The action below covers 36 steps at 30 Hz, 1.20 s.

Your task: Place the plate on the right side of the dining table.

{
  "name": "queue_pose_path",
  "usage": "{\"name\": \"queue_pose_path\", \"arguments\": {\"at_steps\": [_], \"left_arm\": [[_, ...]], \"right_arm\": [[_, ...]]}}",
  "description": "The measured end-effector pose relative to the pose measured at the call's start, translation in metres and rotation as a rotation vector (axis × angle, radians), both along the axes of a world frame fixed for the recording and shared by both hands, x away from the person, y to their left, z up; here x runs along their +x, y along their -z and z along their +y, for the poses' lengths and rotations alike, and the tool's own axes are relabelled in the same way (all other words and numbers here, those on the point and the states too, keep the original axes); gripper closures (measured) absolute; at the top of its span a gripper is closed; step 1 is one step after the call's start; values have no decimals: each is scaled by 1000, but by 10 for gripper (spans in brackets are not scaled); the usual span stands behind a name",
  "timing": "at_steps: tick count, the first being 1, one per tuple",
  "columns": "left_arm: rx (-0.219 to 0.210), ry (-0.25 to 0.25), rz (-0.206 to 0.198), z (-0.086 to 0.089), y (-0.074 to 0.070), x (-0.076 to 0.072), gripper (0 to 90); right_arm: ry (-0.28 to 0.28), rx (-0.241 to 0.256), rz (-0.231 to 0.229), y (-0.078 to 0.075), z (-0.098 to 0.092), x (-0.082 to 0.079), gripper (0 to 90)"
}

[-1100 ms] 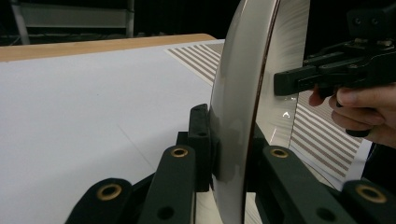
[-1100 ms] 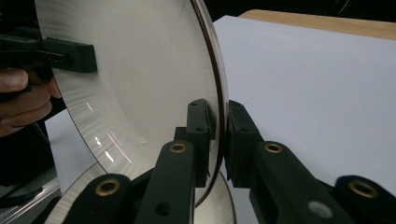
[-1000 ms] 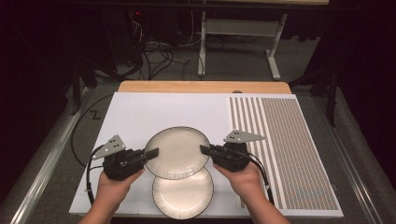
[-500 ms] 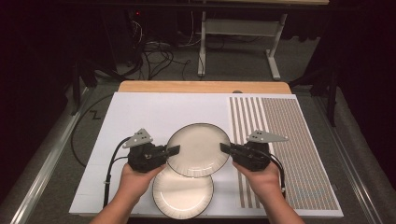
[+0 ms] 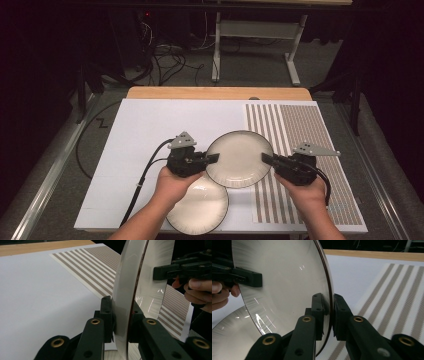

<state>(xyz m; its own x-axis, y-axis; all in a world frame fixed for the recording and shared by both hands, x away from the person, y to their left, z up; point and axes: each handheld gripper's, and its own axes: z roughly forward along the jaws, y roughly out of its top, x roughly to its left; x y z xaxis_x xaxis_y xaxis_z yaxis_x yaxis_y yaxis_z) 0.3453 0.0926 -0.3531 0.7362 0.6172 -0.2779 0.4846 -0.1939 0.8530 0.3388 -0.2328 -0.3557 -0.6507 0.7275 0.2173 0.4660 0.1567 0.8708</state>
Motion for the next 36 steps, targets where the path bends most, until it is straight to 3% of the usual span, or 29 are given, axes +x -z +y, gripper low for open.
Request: {"name": "queue_pose_path", "arguments": {"at_steps": [15, 24, 36], "left_arm": [[45, 54, 58, -69, 0, 31, 774], [108, 71, 90, -112, 0, 52, 748], [126, 96, 130, -148, 10, 74, 731]], "right_arm": [[107, -22, 5, 0, -60, -2, 837], [176, -33, 13, 6, -93, 2, 836], [250, -40, 36, 15, -122, 7, 836]]}}
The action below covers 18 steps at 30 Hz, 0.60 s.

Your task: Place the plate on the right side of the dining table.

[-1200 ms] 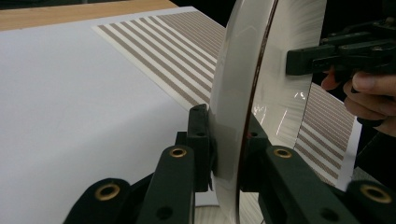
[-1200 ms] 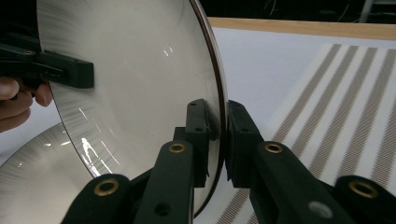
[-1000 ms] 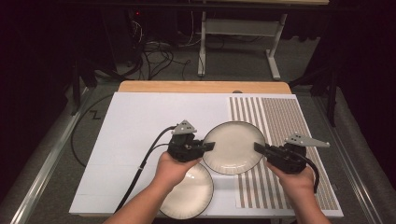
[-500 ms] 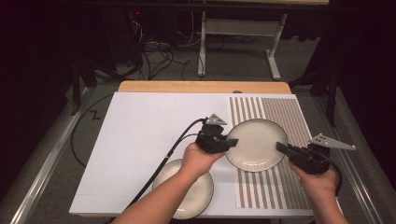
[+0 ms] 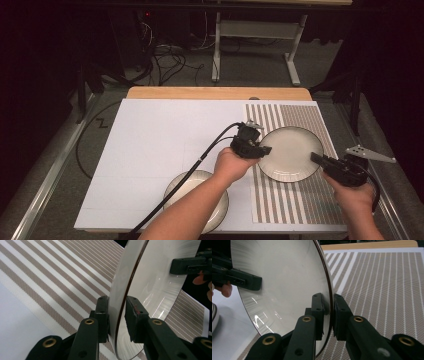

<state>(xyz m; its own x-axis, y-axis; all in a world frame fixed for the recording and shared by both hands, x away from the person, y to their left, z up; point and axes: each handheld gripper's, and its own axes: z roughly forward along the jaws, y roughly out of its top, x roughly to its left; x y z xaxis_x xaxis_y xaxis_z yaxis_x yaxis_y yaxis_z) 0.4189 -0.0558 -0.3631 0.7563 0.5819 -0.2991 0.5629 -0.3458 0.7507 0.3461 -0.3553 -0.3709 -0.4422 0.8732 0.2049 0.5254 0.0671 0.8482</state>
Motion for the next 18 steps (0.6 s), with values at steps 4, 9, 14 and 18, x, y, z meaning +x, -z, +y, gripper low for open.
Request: {"name": "queue_pose_path", "arguments": {"at_steps": [4, 9, 14, 18], "left_arm": [[-4, 7, 4, -9, 6, 7, 726], [-13, -1, 24, -17, 16, 14, 711], [-14, -2, 29, -21, 21, 17, 707], [-12, 2, 40, -22, 24, 18, 707]], "right_arm": [[18, -6, 0, 2, -8, 3, 837], [35, -31, 3, 5, -12, 7, 838], [45, -30, 6, 8, -16, 9, 841], [47, -32, 9, 12, -17, 9, 842]]}}
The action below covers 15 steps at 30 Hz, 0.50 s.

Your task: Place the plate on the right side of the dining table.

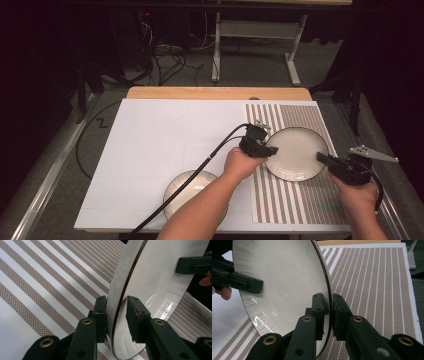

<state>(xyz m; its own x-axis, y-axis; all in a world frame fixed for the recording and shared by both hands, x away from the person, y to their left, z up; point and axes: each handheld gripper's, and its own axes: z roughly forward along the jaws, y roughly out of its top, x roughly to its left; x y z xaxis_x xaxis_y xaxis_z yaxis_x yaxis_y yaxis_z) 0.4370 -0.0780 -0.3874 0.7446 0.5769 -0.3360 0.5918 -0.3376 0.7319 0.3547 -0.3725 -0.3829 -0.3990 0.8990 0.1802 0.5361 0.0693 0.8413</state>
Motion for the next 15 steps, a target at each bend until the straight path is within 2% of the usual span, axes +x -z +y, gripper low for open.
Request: {"name": "queue_pose_path", "arguments": {"at_steps": [11, 15], "left_arm": [[3, -18, 9, -7, 4, 3, 680], [13, -43, 8, -12, 5, 4, 640]], "right_arm": [[2, 1, 0, 5, -4, -1, 847], [-4, 11, 0, 5, -7, -1, 857]]}}
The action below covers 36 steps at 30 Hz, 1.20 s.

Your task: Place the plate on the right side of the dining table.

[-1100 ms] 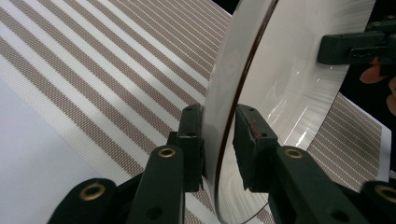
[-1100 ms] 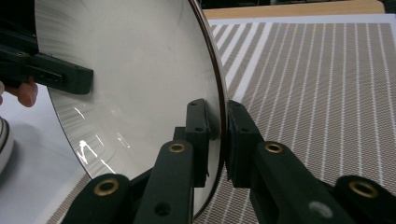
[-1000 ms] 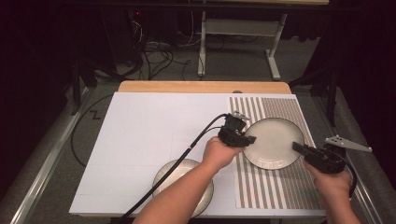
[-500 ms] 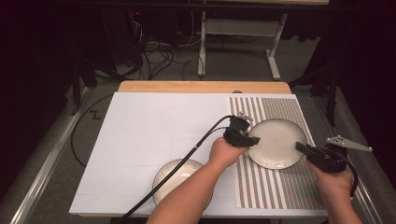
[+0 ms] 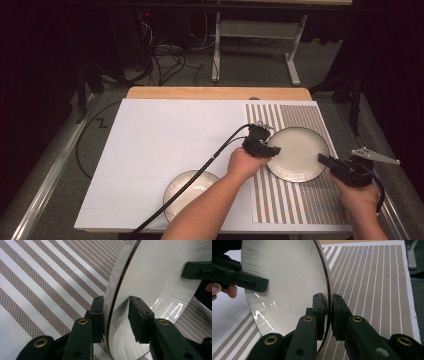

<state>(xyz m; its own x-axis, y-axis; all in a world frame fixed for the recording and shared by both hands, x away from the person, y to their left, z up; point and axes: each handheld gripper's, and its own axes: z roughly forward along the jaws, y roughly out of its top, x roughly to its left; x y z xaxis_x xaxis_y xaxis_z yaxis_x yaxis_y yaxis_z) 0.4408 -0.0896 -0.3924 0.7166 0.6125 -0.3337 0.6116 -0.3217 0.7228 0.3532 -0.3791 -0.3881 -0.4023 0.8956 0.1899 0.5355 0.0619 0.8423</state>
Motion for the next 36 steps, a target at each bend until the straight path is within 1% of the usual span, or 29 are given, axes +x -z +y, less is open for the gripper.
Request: {"name": "queue_pose_path", "arguments": {"at_steps": [1, 2, 3, 5, 6, 7, 8, 10, 13, 15, 18, 23, 26, 27, 33, 36], "left_arm": [[3, -9, -7, -1, 0, 0, 619], [7, -20, -23, -1, -1, -1, 581], [20, -31, -46, 0, -2, -2, 531], [30, -34, -82, 1, -6, -5, 456], [34, -34, -93, 2, -8, -6, 429], [32, -35, -106, 6, -10, -8, 410], [15, -32, -103, 9, -12, -9, 394], [1, -21, -111, 18, -16, -12, 382], [-15, 4, -134, 32, -21, -19, 376], [-29, 12, -138, 40, -24, -24, 357], [-52, 19, -153, 58, -28, -33, 309], [-55, 18, -205, 88, -37, -50, 225], [-55, 3, -219, 108, -41, -59, 172], [-57, -2, -224, 114, -42, -61, 167], [-82, -40, -257, 159, -44, -77, 150], [-89, -63, -275, 181, -43, -86, 119]], "right_arm": [[-6, 9, -1, 0, -1, 0, 863], [-9, 10, -2, -1, -1, 0, 861], [-4, -1, 0, -1, 0, 0, 859], [-5, 4, 3, -1, -1, 1, 859], [-4, 4, 4, -1, -1, 2, 859], [-3, 3, 6, -1, 0, 2, 858], [-1, 1, 9, -1, 0, 3, 857], [0, -1, 13, -1, 1, 5, 856], [4, -9, 20, -2, 2, 7, 854], [8, -13, 27, -3, 2, 8, 851], [15, -24, 38, -3, 3, 9, 846], [25, -34, 51, -4, 4, 11, 843], [31, -34, 60, -4, 5, 12, 841], [33, -38, 61, -4, 5, 12, 840], [45, -50, 69, -4, 7, 15, 833], [56, -51, 75, -3, 7, 17, 827]]}}
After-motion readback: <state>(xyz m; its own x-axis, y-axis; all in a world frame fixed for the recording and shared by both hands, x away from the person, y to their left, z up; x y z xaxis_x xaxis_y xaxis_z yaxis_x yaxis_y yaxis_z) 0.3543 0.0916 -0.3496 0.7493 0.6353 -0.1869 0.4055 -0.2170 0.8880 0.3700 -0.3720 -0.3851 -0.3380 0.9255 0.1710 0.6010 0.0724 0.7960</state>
